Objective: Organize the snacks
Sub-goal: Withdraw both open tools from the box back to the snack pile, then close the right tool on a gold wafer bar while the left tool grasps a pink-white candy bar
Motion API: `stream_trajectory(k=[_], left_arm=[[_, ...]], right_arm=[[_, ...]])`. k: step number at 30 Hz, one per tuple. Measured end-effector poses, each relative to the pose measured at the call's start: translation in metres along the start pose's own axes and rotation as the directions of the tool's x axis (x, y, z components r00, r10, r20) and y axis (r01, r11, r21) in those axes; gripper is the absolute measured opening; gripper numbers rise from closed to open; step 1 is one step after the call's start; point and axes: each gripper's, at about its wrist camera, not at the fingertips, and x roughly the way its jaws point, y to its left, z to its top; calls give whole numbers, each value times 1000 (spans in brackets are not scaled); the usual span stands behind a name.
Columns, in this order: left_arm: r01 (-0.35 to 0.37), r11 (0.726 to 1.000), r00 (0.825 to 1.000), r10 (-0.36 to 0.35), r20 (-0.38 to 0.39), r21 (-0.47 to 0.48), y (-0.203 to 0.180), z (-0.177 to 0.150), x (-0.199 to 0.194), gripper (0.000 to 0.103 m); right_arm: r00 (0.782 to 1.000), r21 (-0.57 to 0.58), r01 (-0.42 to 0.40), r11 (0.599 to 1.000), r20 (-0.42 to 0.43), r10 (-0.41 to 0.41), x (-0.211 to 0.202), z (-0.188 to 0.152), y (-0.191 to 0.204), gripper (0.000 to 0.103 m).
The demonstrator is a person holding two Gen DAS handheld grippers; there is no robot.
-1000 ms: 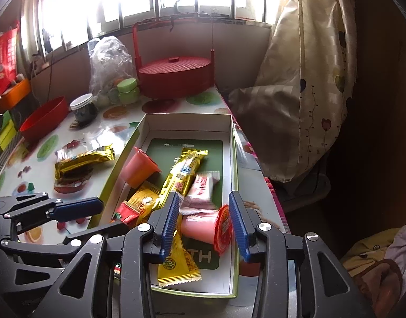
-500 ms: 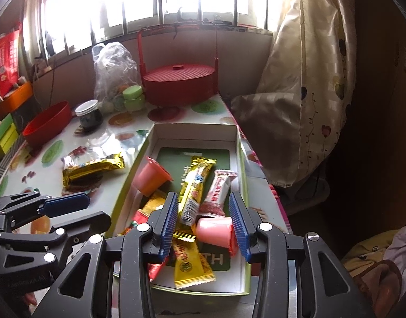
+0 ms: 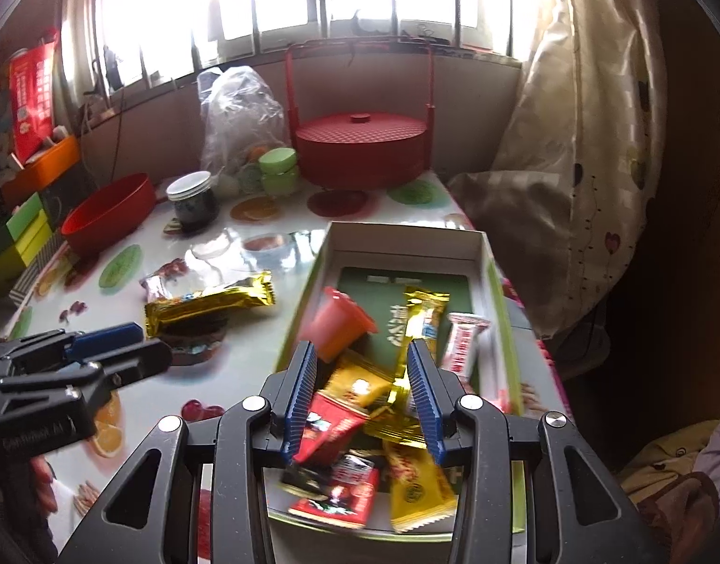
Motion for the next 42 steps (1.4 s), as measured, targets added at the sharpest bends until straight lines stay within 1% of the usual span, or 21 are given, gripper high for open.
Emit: stream_trajectory(k=[4, 7, 11, 16, 18, 22, 24, 27, 29, 32, 34, 36, 40, 42], left_arm=[[-39, 998, 999, 40, 11, -55, 26, 2, -3, 46], [-60, 995, 998, 61, 19, -79, 42, 3, -6, 46], [-81, 991, 996, 84, 19, -109, 59, 5, -7, 46], [-99, 987, 995, 102, 16, -126, 76, 7, -5, 46], [-106, 985, 994, 109, 15, -136, 82, 8, -4, 46], [-112, 981, 993, 115, 11, -158, 93, 8, -3, 46], [-114, 980, 993, 117, 9, -165, 97, 8, -3, 46], [-115, 978, 993, 118, 6, -175, 102, 8, -2, 46], [-116, 977, 993, 119, 4, -179, 105, 8, -1, 46], [-116, 976, 993, 119, 1, -182, 107, 8, 0, 46], [-116, 976, 993, 118, 0, -184, 109, 7, 1, 46], [-116, 975, 993, 118, -4, -188, 111, 7, 2, 46], [-115, 974, 993, 116, -7, -194, 113, 6, 3, 46], [-114, 974, 993, 115, -9, -195, 113, 5, 4, 46]], right_arm=[[1000, -1, -22, 1000, -14, 22, 8, 3, 11, 39], [997, 16, -76, 997, -26, 76, 14, 9, 21, 39], [992, 18, -122, 992, -42, 122, 23, 17, 39, 39], [977, 39, -193, 980, -82, 196, 42, 28, 62, 39], [970, 63, -217, 974, -101, 222, 52, 31, 68, 39], [964, 137, -207, 969, -140, 226, 77, 38, 74, 39], [964, 146, -202, 968, -147, 223, 84, 40, 78, 39], [957, 148, -218, 965, -158, 241, 96, 44, 86, 39], [960, 152, -197, 969, -170, 222, 103, 45, 91, 39], [958, 189, -190, 963, -179, 224, 114, 48, 93, 39], [964, 185, -173, 967, -169, 205, 117, 51, 95, 39], [970, 159, -137, 978, -180, 165, 122, 55, 99, 39], [966, 142, -145, 979, -193, 171, 127, 55, 104, 39], [967, 123, -136, 983, -201, 159, 129, 52, 106, 39]])
